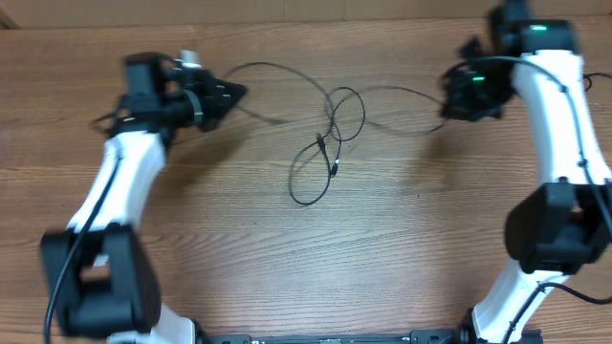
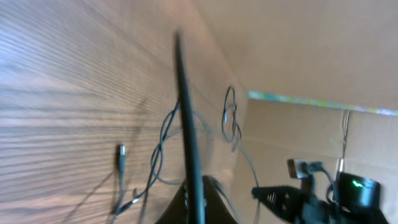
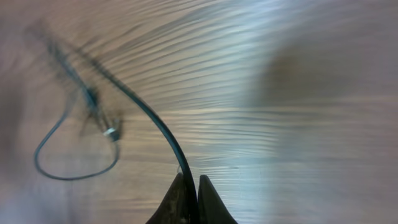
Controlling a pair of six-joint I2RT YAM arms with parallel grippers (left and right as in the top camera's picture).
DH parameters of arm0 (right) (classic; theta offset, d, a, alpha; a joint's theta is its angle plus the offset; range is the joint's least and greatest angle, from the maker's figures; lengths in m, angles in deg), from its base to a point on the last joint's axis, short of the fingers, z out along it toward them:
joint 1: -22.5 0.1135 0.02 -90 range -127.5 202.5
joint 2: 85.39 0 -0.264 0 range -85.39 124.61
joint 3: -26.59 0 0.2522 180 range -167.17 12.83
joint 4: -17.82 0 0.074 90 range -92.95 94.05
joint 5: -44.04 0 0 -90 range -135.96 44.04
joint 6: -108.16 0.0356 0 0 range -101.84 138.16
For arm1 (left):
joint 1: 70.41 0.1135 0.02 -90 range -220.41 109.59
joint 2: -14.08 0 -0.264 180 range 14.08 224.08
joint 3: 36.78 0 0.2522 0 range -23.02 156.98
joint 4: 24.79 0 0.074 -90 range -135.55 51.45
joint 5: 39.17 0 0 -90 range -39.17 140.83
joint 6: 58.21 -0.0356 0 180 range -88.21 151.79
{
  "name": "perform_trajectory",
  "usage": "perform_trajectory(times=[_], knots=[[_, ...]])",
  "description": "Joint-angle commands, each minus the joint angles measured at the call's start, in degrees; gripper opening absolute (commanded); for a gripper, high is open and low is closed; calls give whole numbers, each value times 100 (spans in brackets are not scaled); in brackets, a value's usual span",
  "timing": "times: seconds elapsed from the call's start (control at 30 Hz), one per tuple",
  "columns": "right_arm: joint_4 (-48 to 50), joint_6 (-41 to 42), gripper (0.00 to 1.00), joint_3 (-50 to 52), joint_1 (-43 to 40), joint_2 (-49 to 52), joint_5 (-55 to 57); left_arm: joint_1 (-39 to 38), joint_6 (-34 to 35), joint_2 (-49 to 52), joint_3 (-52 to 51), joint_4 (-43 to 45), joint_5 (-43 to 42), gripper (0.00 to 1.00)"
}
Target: Untangle cables
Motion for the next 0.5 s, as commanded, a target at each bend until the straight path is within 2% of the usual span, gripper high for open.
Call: perform_trajectory(times=[0.0,0.17,0.37,0.4,0.43,0.47], knots=[[-81,212,4,-4,-608,-286,208,291,-1189,-485,-4,-560,297,4],[-208,254,4,-4,-1296,-286,50,761,-1530,-866,-4,-1556,1014,4],[-177,90,4,0,-1252,-286,-173,807,-1784,-885,-4,-1808,942,4],[-177,26,10,0,-1185,-284,-247,778,-1801,-885,-4,-1770,804,4],[-175,24,32,0,-1106,-286,-273,750,-1856,-885,-4,-1727,660,4],[-151,37,68,2,-994,-284,-299,704,-1974,-885,-4,-1659,511,4]])
